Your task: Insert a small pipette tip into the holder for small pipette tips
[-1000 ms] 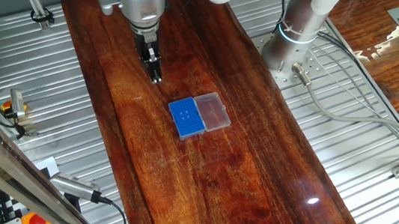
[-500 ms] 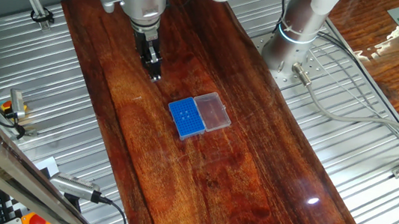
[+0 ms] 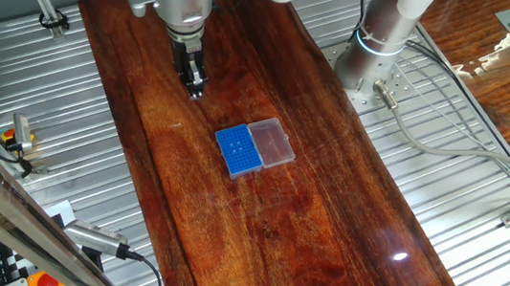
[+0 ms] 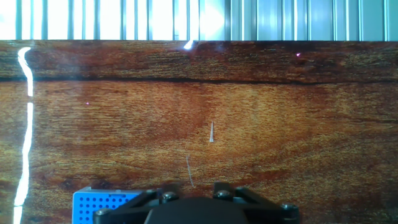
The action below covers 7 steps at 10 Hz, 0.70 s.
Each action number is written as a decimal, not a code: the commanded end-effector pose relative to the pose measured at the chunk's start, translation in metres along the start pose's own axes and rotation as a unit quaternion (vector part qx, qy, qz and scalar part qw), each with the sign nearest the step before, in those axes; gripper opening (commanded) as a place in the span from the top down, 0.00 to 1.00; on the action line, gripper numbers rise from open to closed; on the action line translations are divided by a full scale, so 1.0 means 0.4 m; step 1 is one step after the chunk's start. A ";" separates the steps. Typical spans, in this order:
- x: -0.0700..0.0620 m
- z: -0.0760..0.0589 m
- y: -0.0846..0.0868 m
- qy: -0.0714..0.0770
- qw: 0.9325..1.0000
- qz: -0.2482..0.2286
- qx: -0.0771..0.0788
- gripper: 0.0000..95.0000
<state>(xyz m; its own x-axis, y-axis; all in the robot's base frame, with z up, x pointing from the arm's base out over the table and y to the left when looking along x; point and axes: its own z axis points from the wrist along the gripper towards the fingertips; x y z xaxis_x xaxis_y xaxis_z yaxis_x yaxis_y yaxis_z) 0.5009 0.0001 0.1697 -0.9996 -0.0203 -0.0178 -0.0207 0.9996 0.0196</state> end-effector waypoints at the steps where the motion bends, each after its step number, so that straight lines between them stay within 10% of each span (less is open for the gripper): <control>1: 0.002 -0.001 0.000 0.000 1.000 0.000 0.000 1.00; 7: 0.003 -0.001 0.000 0.003 1.000 -0.002 0.000 1.00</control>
<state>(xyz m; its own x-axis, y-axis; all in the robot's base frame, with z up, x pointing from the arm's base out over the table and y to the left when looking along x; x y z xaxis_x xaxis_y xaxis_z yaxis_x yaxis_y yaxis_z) 0.4999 0.0001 0.1700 -0.9996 -0.0237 -0.0121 -0.0240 0.9995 0.0184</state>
